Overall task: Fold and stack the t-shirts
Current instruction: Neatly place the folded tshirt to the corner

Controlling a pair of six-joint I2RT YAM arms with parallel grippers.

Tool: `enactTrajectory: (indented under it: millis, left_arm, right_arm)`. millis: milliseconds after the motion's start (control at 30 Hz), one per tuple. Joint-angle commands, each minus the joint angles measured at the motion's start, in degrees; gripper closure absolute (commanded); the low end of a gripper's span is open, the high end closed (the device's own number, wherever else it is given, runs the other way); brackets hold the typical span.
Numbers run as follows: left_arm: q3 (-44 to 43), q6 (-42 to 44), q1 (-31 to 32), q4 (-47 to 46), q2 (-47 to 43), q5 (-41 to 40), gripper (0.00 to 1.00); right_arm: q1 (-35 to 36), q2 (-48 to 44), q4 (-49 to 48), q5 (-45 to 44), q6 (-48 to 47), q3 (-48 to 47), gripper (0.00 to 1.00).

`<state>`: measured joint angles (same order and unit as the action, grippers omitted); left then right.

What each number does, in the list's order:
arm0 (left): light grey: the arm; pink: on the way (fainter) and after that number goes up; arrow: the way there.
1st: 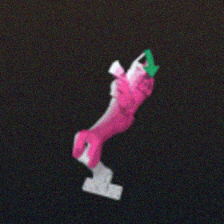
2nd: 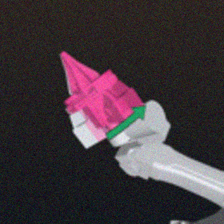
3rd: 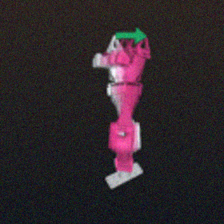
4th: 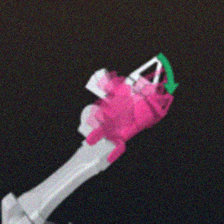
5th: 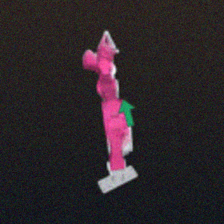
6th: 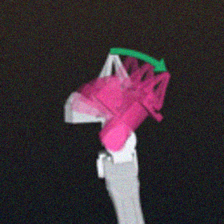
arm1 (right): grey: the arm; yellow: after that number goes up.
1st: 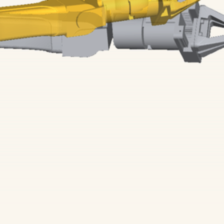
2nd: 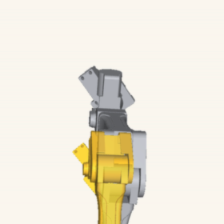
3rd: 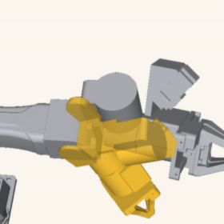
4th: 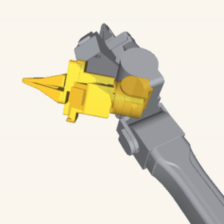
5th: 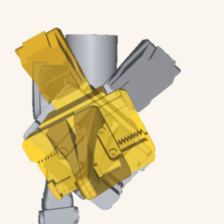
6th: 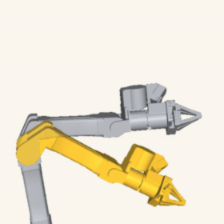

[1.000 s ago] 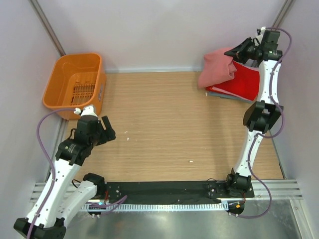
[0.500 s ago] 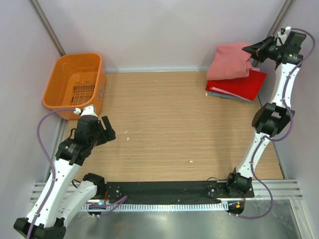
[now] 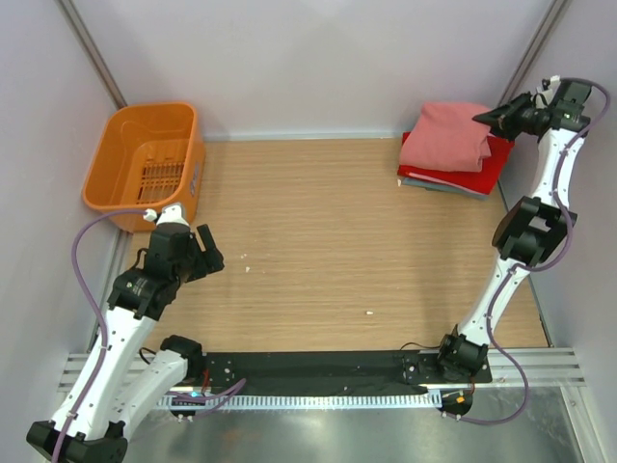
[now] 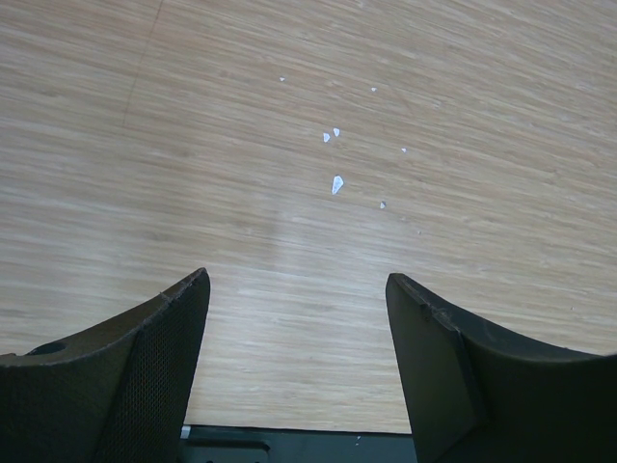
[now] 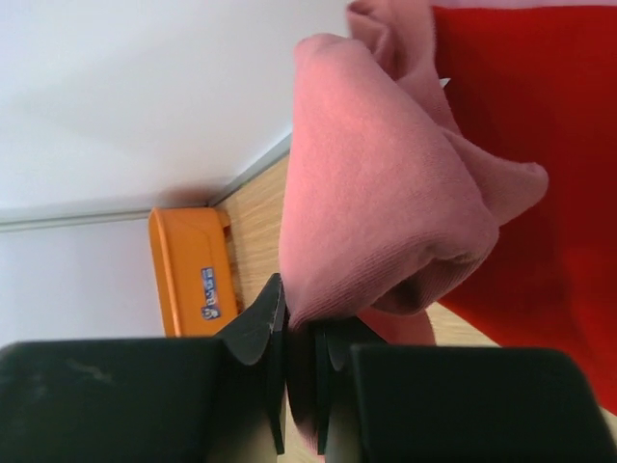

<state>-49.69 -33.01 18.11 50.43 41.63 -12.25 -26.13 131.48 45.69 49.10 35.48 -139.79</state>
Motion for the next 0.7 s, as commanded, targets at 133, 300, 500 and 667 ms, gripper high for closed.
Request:
enactTrajectory:
  millis: [133,300,500,667]
  left_arm:
    - [-1.20,0.06,0.17,-1.57,-0.05,0.74,0.25]
    - [-1.11,0.06,0.08,-1.66,-0.32,0.65,0.25]
    - [-1.11,0.06,0.08,-1.66,-0.84,0.74,0.25]
    - [-1.02,0.14,0.08,-1.74,-1.20,1.00,0.25]
  right_arm:
    - [-6.65,-2.20,4.75,-5.24,-5.77,-0.13,0.61]
    - [-9.11,2.54,8.18,-12.44,-7.36,-3.29,0.45]
    - [-9.55,0.90,13.46,-26.58,-10.43,-9.63,0.37]
    - [-9.55,-8.76,15.48,-40.47,-13.24,-9.02,0.30]
